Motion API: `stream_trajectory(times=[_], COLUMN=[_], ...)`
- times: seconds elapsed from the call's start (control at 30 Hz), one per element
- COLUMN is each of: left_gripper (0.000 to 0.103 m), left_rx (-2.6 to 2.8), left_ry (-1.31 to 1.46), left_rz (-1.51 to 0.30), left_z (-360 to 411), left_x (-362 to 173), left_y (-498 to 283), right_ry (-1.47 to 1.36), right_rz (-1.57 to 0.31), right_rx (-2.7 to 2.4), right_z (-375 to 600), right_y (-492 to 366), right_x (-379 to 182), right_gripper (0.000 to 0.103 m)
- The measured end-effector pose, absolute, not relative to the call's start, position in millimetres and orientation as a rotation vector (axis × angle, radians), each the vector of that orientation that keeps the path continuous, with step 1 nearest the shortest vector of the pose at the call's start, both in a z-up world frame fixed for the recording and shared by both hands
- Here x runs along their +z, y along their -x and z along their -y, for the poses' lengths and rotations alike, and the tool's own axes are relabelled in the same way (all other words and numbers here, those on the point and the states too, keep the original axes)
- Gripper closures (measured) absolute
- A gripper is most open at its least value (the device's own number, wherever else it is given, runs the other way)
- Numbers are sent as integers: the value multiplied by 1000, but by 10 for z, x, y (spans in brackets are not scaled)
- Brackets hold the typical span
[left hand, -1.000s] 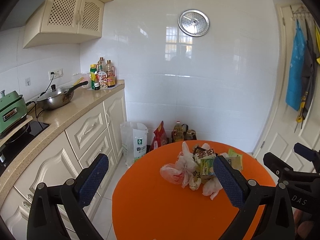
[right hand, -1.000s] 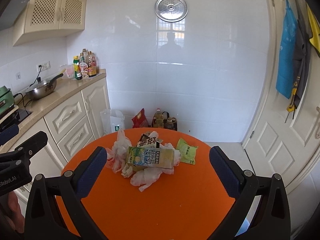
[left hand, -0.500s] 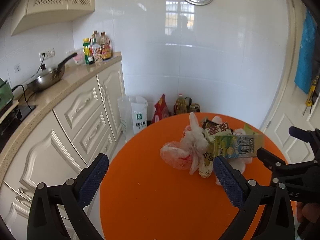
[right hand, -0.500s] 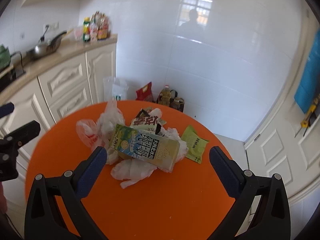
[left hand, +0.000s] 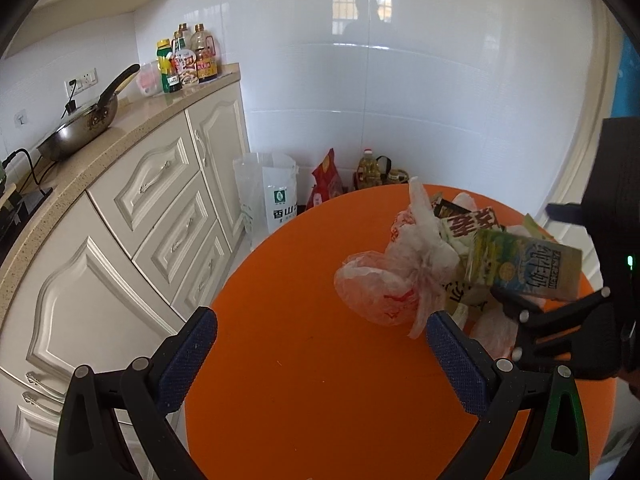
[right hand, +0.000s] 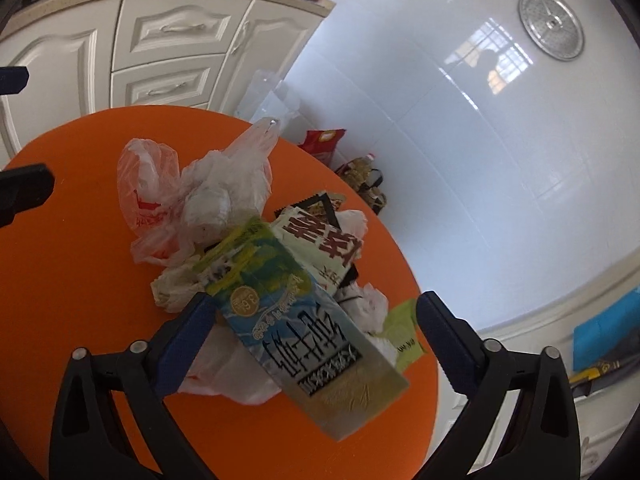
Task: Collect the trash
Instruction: 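Grasp the milk carton with the right tool while the left tool grasps the plastic bag, then lift the carton with the right tool while the left tool lifts the bag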
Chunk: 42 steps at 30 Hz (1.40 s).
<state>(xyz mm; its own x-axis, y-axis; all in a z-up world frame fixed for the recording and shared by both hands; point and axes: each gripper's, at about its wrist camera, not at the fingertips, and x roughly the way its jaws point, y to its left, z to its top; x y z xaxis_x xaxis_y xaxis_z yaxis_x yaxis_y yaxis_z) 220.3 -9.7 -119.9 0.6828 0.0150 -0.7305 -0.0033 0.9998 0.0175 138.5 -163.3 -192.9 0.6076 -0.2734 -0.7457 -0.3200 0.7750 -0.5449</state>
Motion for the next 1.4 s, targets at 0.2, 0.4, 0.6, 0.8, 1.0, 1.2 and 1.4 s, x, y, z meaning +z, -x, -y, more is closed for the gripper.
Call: stream_trajectory(times=[0.2, 0.4, 0.6, 0.8, 1.0, 1.2, 1.4], left_gripper=[1, 1, 1, 1, 0, 46, 60], left_rx=[-10, -64, -80, -115, -144, -278, -297], left_ry=[-30, -73, -96, -114, -117, 46, 66], left_rz=[-826, -829, -840, -895, -908, -975, -944], left_z=[103, 210, 391, 581, 692, 495, 390], left_x=[-1375, -1586, -1829, -2070, -2203, -2364, -2458], left_y=[-2375, -2627, -3045, -3499, -3748, -3890, -3825], right_ry=[523, 238, 58, 52, 81, 77, 7], right_rz=[-987, -950, -921, -944, -946, -978, -947], right_rx=[85, 69, 35, 43, 51, 52, 54], right_z=[1819, 2219, 2503, 2490, 2378, 2343, 2457], right_y=[-1379, -1115, -901, -922, -1028, -1107, -922], right_x=[-1886, -1638, -1581, -1692, -1765, -1934, -1843], right_gripper=[40, 46, 81, 72, 24, 42, 48])
